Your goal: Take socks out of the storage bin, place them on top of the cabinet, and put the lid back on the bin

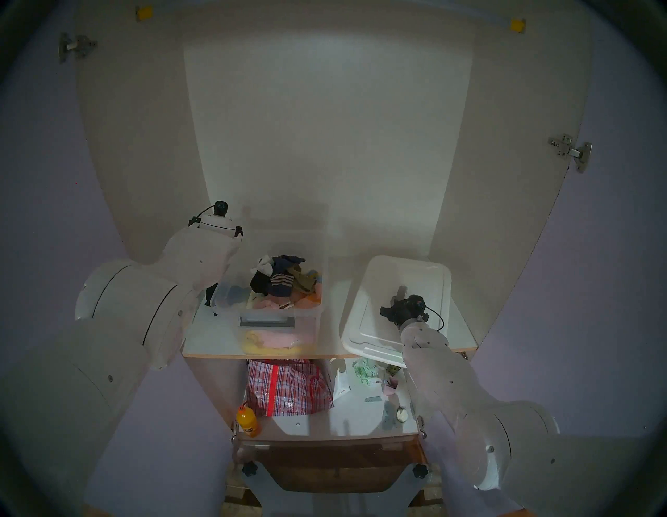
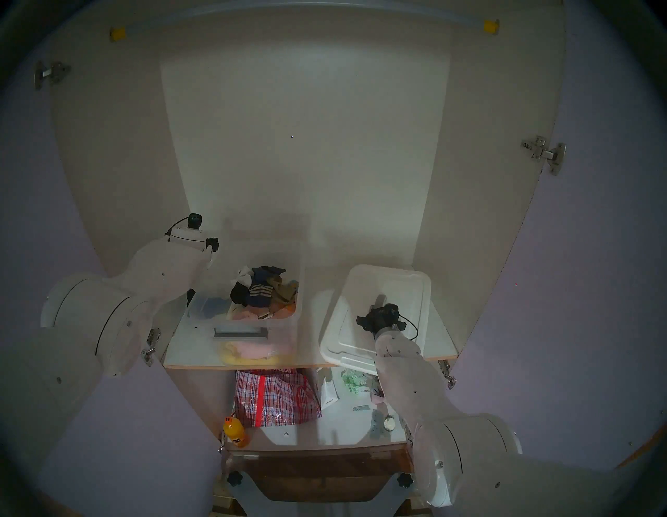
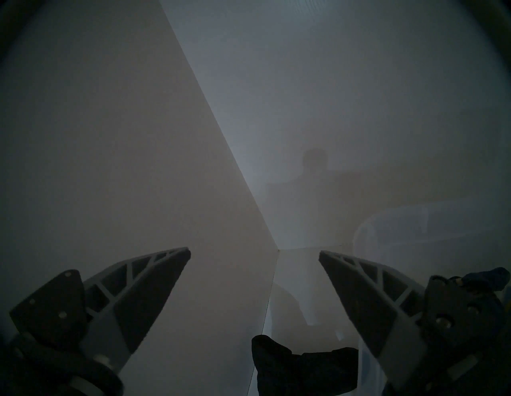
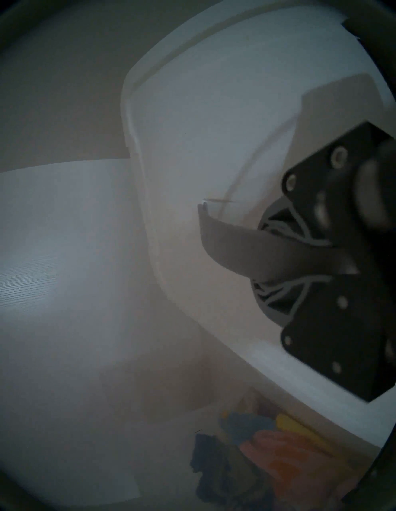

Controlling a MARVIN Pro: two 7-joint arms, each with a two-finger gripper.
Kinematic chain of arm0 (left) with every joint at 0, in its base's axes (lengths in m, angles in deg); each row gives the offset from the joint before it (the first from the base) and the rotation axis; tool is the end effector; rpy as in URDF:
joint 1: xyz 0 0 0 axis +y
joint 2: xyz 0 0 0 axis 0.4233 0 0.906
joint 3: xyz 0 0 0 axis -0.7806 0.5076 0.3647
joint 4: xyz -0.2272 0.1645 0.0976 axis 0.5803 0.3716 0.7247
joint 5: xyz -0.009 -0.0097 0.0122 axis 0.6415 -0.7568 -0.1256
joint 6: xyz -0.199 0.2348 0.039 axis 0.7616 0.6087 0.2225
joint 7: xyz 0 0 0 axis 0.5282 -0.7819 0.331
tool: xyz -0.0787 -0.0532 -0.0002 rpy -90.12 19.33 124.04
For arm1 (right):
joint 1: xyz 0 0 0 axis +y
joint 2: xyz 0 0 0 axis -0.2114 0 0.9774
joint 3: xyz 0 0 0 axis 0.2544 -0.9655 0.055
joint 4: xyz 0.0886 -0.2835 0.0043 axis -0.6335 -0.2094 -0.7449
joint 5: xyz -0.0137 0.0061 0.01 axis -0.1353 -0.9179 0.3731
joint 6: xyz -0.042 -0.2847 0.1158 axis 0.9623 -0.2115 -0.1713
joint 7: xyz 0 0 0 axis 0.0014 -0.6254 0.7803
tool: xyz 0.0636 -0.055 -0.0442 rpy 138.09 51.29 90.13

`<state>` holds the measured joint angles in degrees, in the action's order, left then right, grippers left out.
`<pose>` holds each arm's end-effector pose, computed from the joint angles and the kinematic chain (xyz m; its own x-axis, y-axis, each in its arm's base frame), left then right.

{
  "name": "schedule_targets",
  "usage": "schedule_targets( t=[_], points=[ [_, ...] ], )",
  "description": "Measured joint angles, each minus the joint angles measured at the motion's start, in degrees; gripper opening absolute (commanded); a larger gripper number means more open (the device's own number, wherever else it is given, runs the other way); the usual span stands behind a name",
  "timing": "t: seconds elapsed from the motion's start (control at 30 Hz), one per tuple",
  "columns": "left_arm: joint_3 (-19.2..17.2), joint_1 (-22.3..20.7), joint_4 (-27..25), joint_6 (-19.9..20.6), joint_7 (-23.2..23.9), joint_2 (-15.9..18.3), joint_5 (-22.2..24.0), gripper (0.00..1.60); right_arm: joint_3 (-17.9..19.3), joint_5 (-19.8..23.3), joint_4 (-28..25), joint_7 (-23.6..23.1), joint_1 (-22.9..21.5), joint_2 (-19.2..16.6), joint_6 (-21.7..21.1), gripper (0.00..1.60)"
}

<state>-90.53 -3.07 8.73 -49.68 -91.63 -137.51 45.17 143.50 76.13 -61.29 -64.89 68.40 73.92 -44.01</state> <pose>0.6576 0.1361 -0.1936 0.4190 -0.2364 0.8767 0.2917 -0.8793 -0.3765 0.5496 -0.0047 -0.3918 0.1340 -0.1881 0.9730 0.0279 -0.9807 -0.1935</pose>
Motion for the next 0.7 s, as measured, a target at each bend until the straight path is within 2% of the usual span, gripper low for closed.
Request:
schedule_targets(
  t=[0.13, 0.2, 0.3, 0.5, 0.57, 0.63, 0.7],
  points=[
    [0.0, 0.0, 0.0, 0.0, 0.0, 0.0, 0.0, 1.6, 1.3, 1.1, -7.6, -2.0, 1.0, -0.1, -0.5, 0.0],
    [0.0, 0.0, 0.0, 0.0, 0.0, 0.0, 0.0, 1.6, 2.7, 2.6, -12.6, -3.0, 1.3, 0.0, -2.6, 0.0],
    [0.0, 0.0, 0.0, 0.0, 0.0, 0.0, 0.0, 1.6, 3.2, 3.6, -16.0, -3.8, 1.4, -0.1, -3.9, 0.0],
    [0.0, 0.0, 0.0, 0.0, 0.0, 0.0, 0.0, 1.6, 3.9, 6.7, -28.1, -6.1, 2.6, 0.8, -14.9, 0.0],
    [0.0, 0.0, 0.0, 0.0, 0.0, 0.0, 0.0, 1.6, 3.8, 7.4, -30.6, -6.4, 3.4, 1.2, -17.7, 0.0],
    [0.0, 0.0, 0.0, 0.0, 0.0, 0.0, 0.0, 1.6, 3.2, 9.0, -35.7, -7.0, 5.3, 2.0, -23.4, 0.0],
    [0.0, 0.0, 0.0, 0.0, 0.0, 0.0, 0.0, 1.6, 2.4, 9.7, -38.0, -7.1, 5.8, 2.4, -27.2, 0.0]
  ],
)
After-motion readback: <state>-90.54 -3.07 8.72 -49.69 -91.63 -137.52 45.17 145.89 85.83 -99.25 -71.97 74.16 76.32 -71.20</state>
